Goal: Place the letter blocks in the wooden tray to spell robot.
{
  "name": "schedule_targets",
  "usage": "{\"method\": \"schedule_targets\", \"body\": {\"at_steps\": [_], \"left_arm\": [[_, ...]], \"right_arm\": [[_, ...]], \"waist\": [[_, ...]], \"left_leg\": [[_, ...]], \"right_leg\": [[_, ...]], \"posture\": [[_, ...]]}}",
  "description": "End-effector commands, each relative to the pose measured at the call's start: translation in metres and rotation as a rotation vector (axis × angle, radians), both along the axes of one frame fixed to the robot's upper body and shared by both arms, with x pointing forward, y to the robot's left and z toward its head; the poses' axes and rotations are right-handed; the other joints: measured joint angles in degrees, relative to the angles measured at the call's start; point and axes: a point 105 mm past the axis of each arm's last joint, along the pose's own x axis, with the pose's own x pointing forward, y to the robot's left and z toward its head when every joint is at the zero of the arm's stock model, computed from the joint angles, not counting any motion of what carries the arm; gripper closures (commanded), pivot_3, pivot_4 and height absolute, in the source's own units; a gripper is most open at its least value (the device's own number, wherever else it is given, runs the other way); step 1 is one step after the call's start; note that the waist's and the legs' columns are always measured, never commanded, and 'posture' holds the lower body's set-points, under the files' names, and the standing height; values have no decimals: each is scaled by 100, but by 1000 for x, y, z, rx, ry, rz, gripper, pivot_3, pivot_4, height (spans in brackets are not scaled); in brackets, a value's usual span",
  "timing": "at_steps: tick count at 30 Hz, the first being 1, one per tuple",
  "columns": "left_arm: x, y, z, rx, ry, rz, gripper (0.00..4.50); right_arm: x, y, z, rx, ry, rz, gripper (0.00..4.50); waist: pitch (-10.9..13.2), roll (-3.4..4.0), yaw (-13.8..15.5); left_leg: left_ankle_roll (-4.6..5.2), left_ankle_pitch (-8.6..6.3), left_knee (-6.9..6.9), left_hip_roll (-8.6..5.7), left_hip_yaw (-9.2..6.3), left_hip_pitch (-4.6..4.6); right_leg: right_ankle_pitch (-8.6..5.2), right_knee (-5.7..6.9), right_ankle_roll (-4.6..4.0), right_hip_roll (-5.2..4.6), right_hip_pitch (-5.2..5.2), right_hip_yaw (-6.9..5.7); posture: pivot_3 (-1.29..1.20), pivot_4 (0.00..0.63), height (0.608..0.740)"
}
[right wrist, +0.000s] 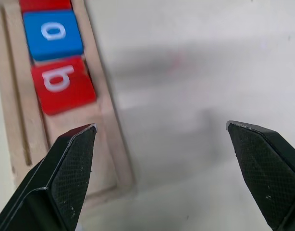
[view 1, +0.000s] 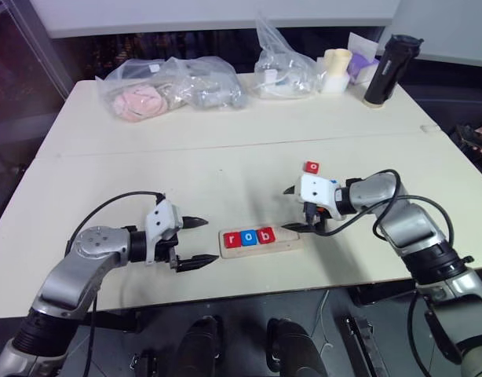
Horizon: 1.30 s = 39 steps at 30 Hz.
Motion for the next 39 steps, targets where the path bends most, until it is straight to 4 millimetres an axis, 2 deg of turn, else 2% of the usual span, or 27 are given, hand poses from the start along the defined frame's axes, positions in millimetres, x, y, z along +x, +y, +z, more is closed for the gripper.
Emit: {"method": "schedule_targets", "body": {"at_steps": [1,14,21,25,29,32,35,37,39], "left_arm": [[0,-4,8,0,-40,-29,0],[1,-4,9,0,-44,-27,0],[1,-5,9,-1,-43,-23,0],[1,-5,8,-3,-42,-21,0],[1,-5,9,-5,-43,-20,0],[0,-5,8,-5,-45,-21,0],[0,-6,7,-7,-45,-23,0],[1,-7,7,-10,-44,-24,0],[1,-9,7,-12,-46,-29,0]], "right_arm": [[0,6,5,10,-36,23,44],[-10,24,-5,11,-17,84,44],[-13,37,-2,32,-20,117,44],[-13,36,-3,16,-26,124,44],[-13,19,4,-34,-58,113,44],[2,0,26,-7,-126,13,44],[28,-11,48,116,-183,-180,44],[46,-19,55,182,-220,-327,44],[64,-31,52,202,-262,-506,44]], "waist": [[0,0,1],[0,0,4],[0,0,6],[0,0,6],[0,0,12],[0,0,7],[0,0,-14],[-1,-1,-23],[-3,-5,-19]], "left_leg": [[0,0,0,0,0,0],[1,0,4,0,-1,2],[1,1,5,0,0,2],[1,1,8,0,0,3],[1,1,8,0,-1,3],[1,0,8,0,0,3],[0,1,8,0,1,3],[0,1,8,6,2,6],[-1,1,7,11,1,8]], "right_leg": [[0,0,0,1,0,0],[1,3,1,2,3,0],[2,6,2,4,3,0],[2,6,2,4,5,0],[2,6,2,3,5,0],[2,6,2,3,5,0],[3,8,1,3,4,1],[8,10,-8,7,3,3],[9,11,-9,11,3,3]], "posture": [[0,150,725],[0,150,725],[0,150,725],[0,150,725],[0,150,725],[0,150,725],[0,150,725],[0,150,725],[0,150,725]]}}
